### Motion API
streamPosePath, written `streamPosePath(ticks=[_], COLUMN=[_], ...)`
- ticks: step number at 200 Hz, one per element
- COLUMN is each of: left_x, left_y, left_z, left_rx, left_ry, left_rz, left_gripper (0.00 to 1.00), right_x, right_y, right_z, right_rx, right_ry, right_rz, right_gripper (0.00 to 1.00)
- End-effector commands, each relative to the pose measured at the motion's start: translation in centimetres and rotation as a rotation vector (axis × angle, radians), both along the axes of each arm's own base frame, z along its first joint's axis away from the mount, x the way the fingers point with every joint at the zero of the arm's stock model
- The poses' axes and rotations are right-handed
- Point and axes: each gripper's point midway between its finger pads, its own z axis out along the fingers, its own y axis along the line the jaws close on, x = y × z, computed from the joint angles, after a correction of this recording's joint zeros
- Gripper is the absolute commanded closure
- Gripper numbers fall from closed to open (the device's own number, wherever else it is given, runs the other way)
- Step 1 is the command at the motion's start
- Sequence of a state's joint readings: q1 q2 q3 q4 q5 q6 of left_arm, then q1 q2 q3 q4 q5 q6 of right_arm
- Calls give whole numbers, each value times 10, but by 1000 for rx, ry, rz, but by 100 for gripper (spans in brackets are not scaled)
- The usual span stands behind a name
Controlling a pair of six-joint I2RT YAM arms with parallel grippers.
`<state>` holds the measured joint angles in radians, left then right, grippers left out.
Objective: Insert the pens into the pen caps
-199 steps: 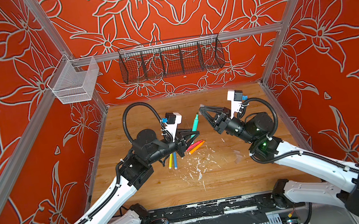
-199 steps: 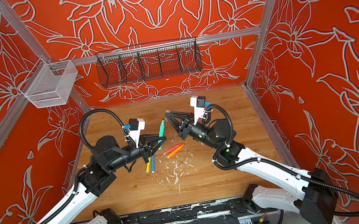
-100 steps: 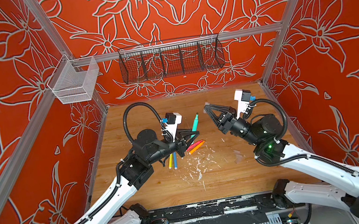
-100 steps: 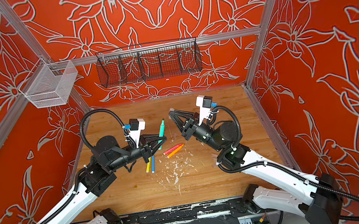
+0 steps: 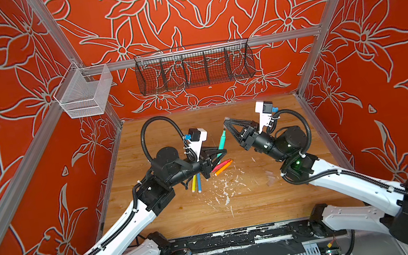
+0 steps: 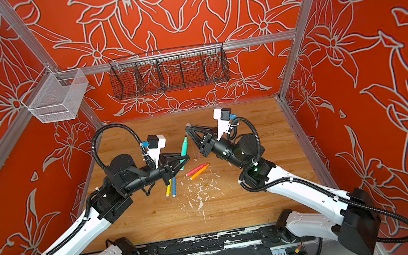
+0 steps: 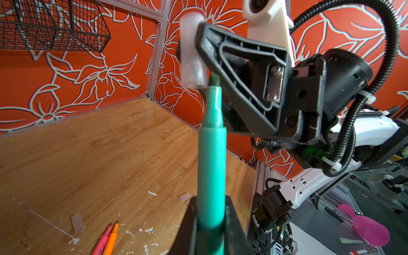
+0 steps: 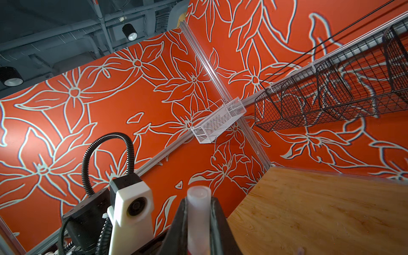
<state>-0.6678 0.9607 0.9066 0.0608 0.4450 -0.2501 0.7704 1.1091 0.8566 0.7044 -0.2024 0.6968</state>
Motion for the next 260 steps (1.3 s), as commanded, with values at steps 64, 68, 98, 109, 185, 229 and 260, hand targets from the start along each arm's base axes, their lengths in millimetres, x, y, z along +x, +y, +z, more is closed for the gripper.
streamPosePath(ticks=[64,68,98,109,185,229,260], left_x=[0,0,0,0,1,1,1], left_y=[-1,-1,-1,-1,0,1,1], left_z=[4,4,4,5,4,4,4], left_rx=[-4,-3,-3,-4,-1,-3,-4], left_ry=[-24,-24,-26,-25,-27,-29,-27], left_rz=[0,-1,-3,-3,7,10,13], left_gripper=[100,100,100,100,100,100,100], right_x=[-18,-18,-19,-18,-15,-16,-19], right_y=[-6,-7,-7,-6,3,4,4], right_z=[41,42,43,43,21,10,4], right_rx=[61,63,67,67,68,65,65], right_ry=[-90,-91,-97,-95,-30,-4,6], right_rz=[29,29,33,32,78,91,102], right_gripper=[100,100,100,100,100,100,100])
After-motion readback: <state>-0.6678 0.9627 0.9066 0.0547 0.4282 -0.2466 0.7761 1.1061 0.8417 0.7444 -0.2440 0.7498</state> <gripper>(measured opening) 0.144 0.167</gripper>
